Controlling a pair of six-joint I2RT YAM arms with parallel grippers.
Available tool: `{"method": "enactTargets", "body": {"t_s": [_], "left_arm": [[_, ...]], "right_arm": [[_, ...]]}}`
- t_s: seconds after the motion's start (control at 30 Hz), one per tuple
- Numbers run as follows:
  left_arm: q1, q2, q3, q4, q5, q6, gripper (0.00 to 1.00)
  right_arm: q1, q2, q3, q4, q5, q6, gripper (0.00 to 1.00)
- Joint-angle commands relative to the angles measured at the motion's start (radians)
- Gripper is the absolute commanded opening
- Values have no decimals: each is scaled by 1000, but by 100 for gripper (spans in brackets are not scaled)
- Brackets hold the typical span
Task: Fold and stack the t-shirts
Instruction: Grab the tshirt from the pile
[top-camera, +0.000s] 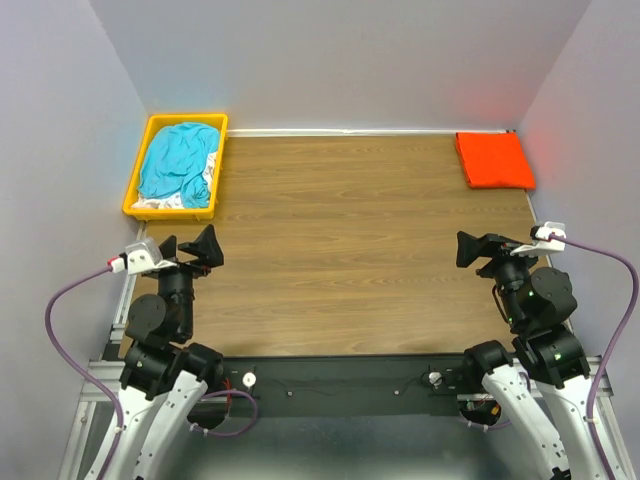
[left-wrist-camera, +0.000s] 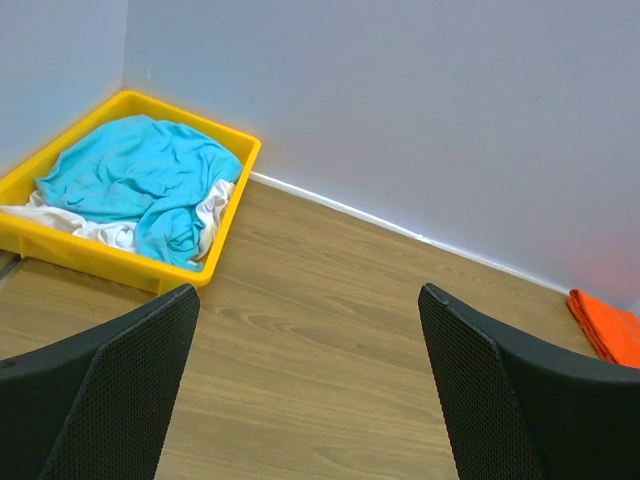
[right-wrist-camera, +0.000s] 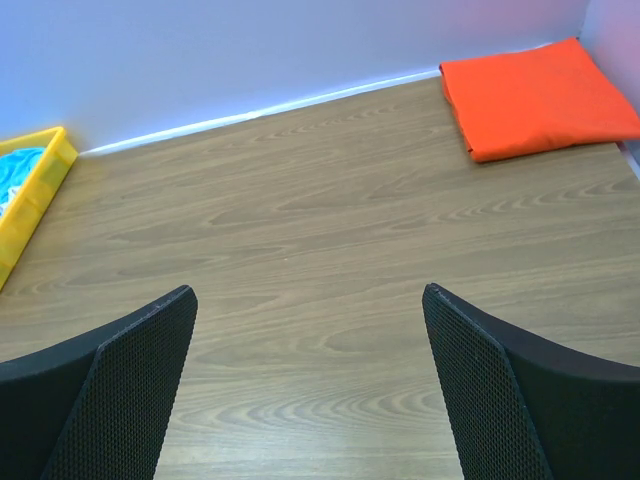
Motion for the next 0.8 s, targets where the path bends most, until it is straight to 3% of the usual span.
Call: {"method": "enactTargets", "body": {"t_s": [0.0, 0.2, 0.3, 0.43, 0.53, 0.77], "left_arm": [[4, 22, -2, 25, 28, 14, 98], [6, 119, 5, 41, 77, -61, 98], [6, 263, 37, 112, 124, -90, 98], [9, 619, 157, 190, 137, -61, 98], [49, 872, 302, 160, 122, -47, 98], [279, 1356, 655, 46, 152, -60, 88]], "right_arm": [[6, -7, -12, -22, 15, 2, 100], [6, -7, -14, -22, -2, 7, 100], [6, 9, -5, -23, -21, 9, 100], [5, 23, -6, -28, -77, 9, 100], [6, 49, -2, -28, -87, 15, 100], [6, 140, 24, -27, -51, 22, 100]]}}
